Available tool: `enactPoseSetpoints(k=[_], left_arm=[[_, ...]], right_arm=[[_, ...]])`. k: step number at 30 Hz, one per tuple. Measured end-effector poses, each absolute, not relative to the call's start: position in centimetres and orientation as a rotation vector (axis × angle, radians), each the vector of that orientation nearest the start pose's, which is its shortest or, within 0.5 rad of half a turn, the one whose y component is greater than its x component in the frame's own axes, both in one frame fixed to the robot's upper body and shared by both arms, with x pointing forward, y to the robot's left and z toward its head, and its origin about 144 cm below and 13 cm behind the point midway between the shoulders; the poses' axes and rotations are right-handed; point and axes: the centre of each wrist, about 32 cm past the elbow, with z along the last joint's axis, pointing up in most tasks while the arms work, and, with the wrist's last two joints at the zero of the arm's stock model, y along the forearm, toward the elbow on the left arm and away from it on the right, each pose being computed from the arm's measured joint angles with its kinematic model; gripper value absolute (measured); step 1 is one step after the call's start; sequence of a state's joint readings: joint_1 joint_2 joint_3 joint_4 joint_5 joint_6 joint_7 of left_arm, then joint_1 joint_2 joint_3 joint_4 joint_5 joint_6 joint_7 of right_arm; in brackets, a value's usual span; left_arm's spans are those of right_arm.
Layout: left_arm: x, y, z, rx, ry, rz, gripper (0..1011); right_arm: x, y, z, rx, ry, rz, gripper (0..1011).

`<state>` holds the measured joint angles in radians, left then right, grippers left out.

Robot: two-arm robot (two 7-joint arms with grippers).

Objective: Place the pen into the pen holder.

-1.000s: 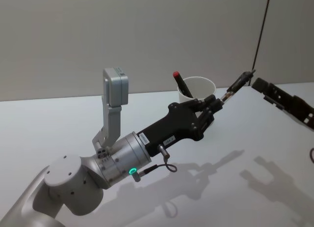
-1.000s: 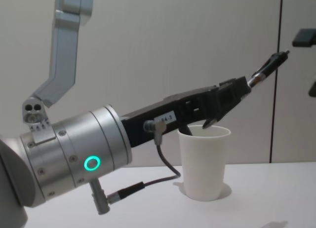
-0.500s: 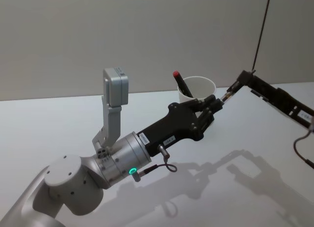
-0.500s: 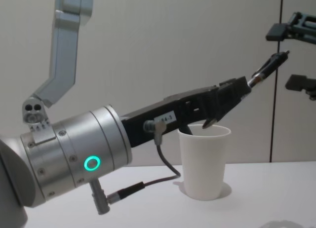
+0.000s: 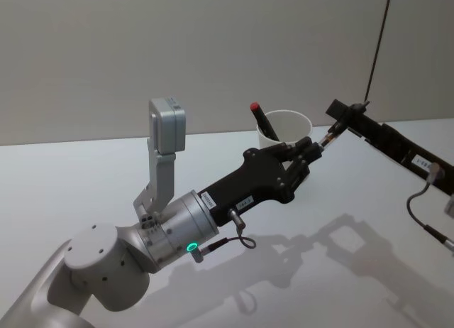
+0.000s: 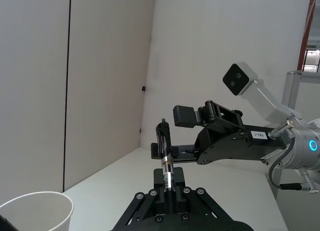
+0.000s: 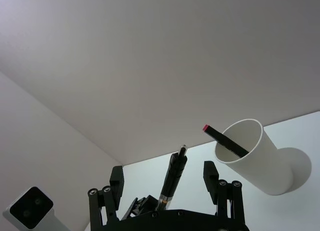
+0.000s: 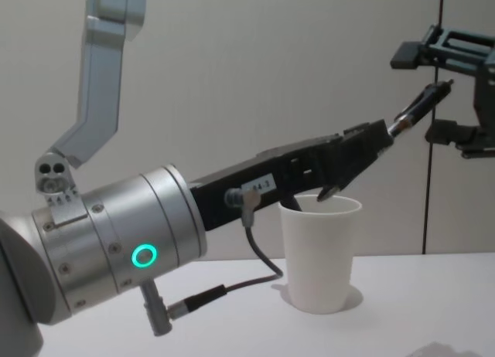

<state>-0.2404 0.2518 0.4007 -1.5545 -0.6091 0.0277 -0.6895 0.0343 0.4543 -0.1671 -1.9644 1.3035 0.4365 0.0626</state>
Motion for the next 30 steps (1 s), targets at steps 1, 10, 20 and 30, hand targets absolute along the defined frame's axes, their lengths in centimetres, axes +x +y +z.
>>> enactPoseSetpoints(k=[1,10,20,30], left_arm=[[50.24,17.88,119.57,-0.281,0.104,0.473,116],[50.24,17.88,119.58,-0.281,0.104,0.473,116],[50.24,17.88,119.57,-0.281,0.104,0.473,115],[50.24,17.88,119.57,-0.281,0.104,0.473,116]], right_arm=[[43.98,-25.52,126.8,0.384,0.698,-0.817,1001],[44.16,-25.18,126.77,0.38,0.698,-0.819,1001],[44.26,-25.01,126.75,0.377,0.697,-0.82,1001],[44.29,-24.93,126.75,0.377,0.697,-0.82,1001]])
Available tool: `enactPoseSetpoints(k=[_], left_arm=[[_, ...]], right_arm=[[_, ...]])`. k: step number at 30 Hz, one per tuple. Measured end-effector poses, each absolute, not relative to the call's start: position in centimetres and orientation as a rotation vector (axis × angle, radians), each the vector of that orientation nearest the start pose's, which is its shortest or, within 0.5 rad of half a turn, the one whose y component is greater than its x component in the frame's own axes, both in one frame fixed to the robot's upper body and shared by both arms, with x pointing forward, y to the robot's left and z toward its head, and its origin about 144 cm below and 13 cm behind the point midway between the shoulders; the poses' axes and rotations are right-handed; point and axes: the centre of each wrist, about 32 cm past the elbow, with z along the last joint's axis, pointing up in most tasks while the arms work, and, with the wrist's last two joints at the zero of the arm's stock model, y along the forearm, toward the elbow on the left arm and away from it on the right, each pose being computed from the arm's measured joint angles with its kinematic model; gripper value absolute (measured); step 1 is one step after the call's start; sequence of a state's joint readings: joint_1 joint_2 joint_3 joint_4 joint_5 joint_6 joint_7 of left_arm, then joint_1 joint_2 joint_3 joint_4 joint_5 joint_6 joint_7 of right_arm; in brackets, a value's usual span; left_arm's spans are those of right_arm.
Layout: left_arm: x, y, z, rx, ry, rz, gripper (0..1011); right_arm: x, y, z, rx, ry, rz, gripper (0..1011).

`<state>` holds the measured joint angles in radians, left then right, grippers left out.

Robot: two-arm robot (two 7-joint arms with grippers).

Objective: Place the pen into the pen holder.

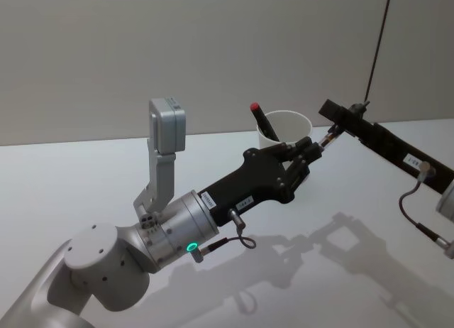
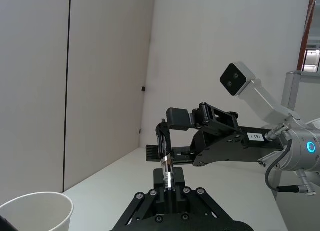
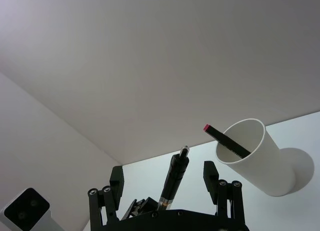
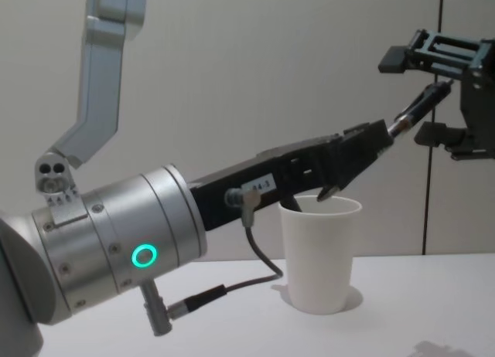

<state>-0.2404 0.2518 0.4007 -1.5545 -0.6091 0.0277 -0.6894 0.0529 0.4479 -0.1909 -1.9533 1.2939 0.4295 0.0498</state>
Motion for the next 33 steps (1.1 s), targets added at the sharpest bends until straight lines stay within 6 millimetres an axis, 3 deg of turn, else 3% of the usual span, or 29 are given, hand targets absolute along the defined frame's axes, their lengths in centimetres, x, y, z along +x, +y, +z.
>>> enactPoseSetpoints(k=[33], left_arm=[[50.24,17.88,119.58,-0.281,0.104,0.473,116]], right_arm=[[44.22,-24.44,126.77,0.392,0.707,-0.807,1001]])
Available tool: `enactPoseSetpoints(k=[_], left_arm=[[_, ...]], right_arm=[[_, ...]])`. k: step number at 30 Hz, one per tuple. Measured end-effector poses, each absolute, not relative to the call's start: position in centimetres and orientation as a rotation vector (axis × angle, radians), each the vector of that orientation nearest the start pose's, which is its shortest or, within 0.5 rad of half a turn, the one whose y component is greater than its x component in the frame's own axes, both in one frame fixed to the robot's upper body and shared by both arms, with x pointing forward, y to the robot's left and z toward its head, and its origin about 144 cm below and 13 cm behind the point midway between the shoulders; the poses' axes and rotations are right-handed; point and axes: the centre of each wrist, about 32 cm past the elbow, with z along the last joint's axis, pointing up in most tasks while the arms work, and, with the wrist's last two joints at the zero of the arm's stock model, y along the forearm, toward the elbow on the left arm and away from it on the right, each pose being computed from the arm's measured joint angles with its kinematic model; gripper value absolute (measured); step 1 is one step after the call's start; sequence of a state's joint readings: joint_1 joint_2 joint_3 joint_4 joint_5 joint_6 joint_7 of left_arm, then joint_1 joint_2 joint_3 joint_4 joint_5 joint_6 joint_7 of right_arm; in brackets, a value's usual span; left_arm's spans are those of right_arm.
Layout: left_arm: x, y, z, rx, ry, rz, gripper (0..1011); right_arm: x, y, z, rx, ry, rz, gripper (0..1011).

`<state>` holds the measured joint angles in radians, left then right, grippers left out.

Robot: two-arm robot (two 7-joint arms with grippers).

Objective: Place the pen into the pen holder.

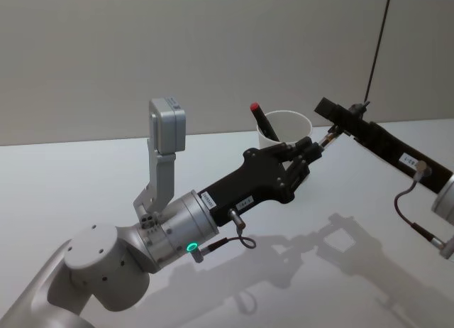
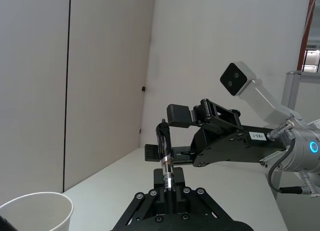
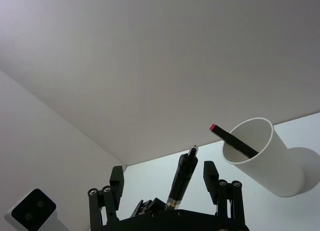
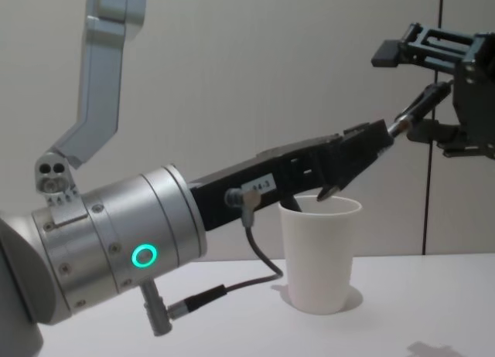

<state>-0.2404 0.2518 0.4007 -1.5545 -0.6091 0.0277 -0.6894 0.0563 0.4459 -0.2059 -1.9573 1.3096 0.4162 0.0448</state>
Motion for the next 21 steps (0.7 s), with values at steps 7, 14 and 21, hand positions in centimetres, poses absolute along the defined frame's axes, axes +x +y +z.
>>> enactPoseSetpoints(k=[7,14,21], left_arm=[[50.24,17.88,119.58,-0.281,0.104,0.473,116],[50.24,17.88,119.58,-0.281,0.104,0.473,116],[50.24,17.88,119.58,-0.281,0.104,0.473,116]], right_arm=[[44.22,-24.43,126.77,0.392,0.705,-0.808,1001],[44.22,-24.44,126.72,0.393,0.703,-0.81,1001],[44.25,-24.46,126.61,0.391,0.701,-0.817,1001]])
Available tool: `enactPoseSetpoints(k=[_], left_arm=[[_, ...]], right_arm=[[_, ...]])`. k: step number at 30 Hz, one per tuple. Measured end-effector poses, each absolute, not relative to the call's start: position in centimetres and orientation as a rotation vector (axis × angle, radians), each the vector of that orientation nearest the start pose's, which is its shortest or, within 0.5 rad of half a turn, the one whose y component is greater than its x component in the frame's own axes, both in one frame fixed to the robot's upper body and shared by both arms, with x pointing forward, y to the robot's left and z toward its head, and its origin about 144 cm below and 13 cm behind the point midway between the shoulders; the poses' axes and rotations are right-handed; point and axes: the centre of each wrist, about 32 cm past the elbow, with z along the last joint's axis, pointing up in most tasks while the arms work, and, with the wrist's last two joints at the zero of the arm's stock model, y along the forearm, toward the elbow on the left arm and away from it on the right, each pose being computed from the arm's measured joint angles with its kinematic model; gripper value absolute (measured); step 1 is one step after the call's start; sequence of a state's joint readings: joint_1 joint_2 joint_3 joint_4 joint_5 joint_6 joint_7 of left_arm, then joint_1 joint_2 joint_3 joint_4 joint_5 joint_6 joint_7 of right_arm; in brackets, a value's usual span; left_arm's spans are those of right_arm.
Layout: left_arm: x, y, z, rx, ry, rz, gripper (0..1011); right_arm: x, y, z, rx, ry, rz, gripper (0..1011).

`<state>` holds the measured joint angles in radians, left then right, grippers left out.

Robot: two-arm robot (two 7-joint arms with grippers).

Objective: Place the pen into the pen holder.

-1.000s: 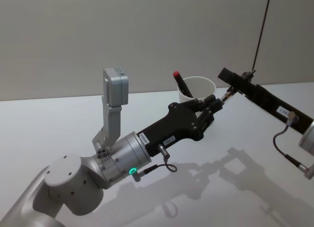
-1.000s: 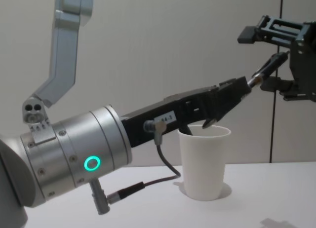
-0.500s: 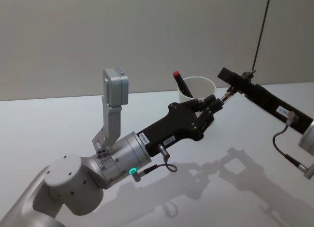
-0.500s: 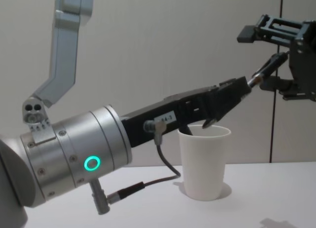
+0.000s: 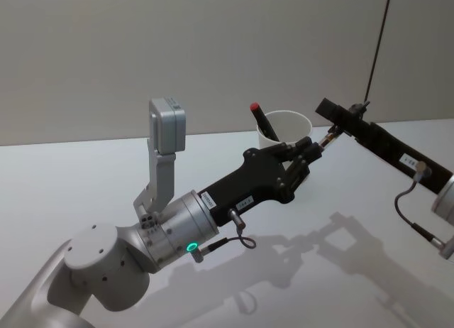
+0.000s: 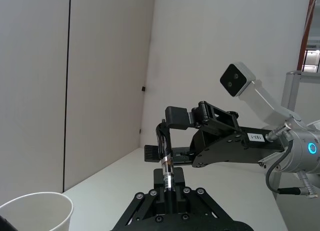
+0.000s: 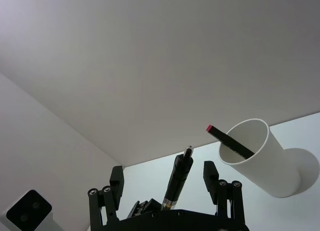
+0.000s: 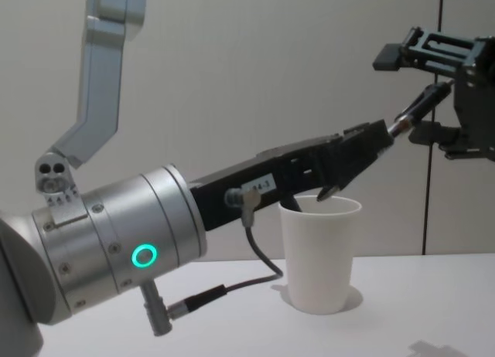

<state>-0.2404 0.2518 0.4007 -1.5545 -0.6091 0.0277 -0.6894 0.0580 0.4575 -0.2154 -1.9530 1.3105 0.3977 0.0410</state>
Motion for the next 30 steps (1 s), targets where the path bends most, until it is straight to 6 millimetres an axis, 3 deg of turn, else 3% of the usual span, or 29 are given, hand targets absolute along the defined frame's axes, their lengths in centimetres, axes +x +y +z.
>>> enactPoseSetpoints(k=[12,15,25,30], left_arm=[[50.24,17.88,119.57,-0.281,0.104,0.473,116],[50.24,17.88,119.57,-0.281,0.104,0.473,116],[50.24,17.88,119.58,-0.281,0.104,0.473,116],[50.24,17.88,119.58,-0.281,0.104,0.473,116]], right_arm=[[44.28,-24.49,126.54,0.389,0.699,-0.824,1001],[44.29,-24.49,126.54,0.389,0.699,-0.825,956],[44.3,-24.49,126.49,0.388,0.699,-0.827,686],[44.3,-24.5,126.48,0.388,0.698,-0.828,503]])
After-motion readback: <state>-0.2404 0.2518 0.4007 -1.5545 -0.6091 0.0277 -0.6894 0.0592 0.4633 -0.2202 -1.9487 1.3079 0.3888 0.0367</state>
